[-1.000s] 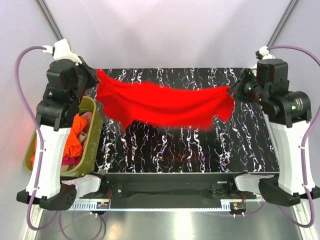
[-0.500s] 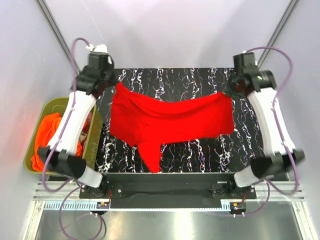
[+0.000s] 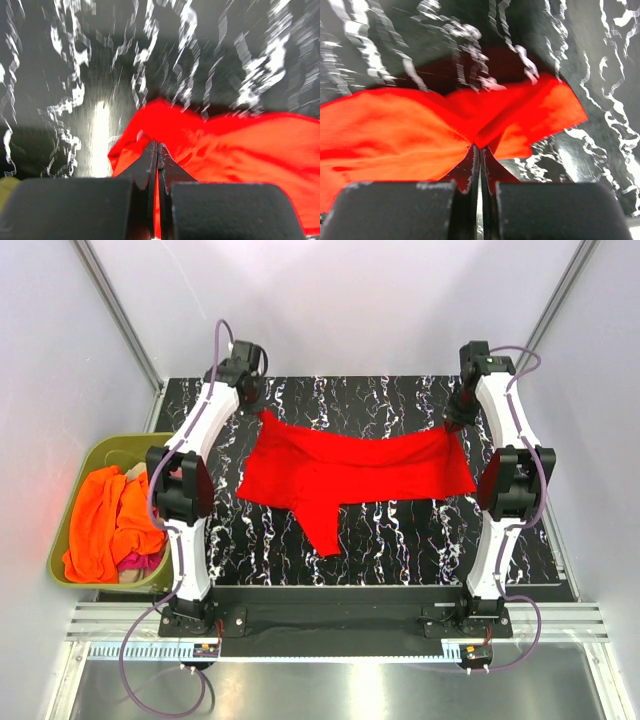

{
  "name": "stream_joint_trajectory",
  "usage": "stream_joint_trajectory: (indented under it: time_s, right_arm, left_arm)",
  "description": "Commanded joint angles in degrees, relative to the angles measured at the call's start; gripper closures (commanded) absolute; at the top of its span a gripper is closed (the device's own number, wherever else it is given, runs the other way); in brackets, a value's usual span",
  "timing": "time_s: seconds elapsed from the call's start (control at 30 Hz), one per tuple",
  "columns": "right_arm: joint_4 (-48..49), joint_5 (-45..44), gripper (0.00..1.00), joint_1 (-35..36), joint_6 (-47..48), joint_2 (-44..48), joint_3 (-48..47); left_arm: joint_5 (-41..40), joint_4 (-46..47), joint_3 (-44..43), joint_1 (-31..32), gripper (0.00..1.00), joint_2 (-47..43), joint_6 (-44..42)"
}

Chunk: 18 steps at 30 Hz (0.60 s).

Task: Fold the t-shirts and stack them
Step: Flatten the tshirt out

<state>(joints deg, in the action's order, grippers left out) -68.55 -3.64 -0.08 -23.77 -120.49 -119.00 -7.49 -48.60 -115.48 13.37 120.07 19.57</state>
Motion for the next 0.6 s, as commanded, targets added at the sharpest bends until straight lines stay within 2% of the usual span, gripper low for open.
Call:
stream_joint_trajectory:
  time_s: [0.0,0.07,0.1,0.13,0.2,0.23,0.27,0.3,0.33,0.4,0.43,0.5,0.57]
  right_arm:
    - [-1.23,3.55,1.00,0.43,0.57,0.96,-7.38]
    - [-1.67,3.55,1.00,0.43,0.04,0.43,-7.65]
    - [-1.67,3.46,0.97,0.43,-0.14,-0.01,-7.30]
    - [-1.67,3.55,0.93,0.43,-0.31,-0.36,-6.78]
    - [-1.67,3.03,0.79,-1.68,-0.22,-1.94,-6.60]
    - [-1.58,2.33,0.77,-2.12,-0.31,-2.47,-6.86]
    - [-1.50,1.10,0.66,-3.08,-0.05,-3.95,-7.64]
    - [-1.49,0.74,0.66,-3.44,0.13,-5.01,-7.65]
    - [-1.67,0.48,0.50,-3.79,0.21,-6.07,-9.65]
    - [-3.60,0.21,0.38,-4.49,0.39,-8.79,-12.12]
    - [-5.34,-0.05,0.25,-4.49,0.65,-9.15,-13.52]
    - [-5.01,0.56,0.20,-4.49,1.01,-7.84,-11.44]
    - [-2.30,3.53,0.20,-4.49,1.18,-3.30,-3.29]
  left_arm:
    - [0.63,2.98,-6.86,-0.36,1.00,-3.44,0.55]
    - [1.33,3.42,-6.42,-0.36,1.00,-3.18,0.55]
    - [2.64,3.34,-6.25,-0.44,0.98,-2.13,0.21]
    - [3.26,3.25,-5.90,-0.53,0.87,-1.69,-0.32]
    - [2.31,3.16,-4.59,-0.53,0.67,-1.68,-0.24]
    - [1.08,3.25,-2.40,-0.36,0.54,-2.12,-0.15]
    - [-1.98,3.16,0.23,-0.36,0.37,-3.69,-0.15]
    - [-3.14,3.16,0.26,-0.36,0.30,-4.66,-0.15]
    - [-4.19,3.07,3.30,-0.44,0.29,-5.80,-0.50]
    - [-5.43,3.16,9.70,-0.44,0.28,-10.00,-0.41]
    - [-5.35,3.16,12.18,-0.36,0.28,-11.51,0.37]
    - [-2.82,3.42,19.89,-0.36,0.31,-15.91,1.43]
    - [-0.87,3.77,25.28,-0.44,0.37,-19.68,2.57]
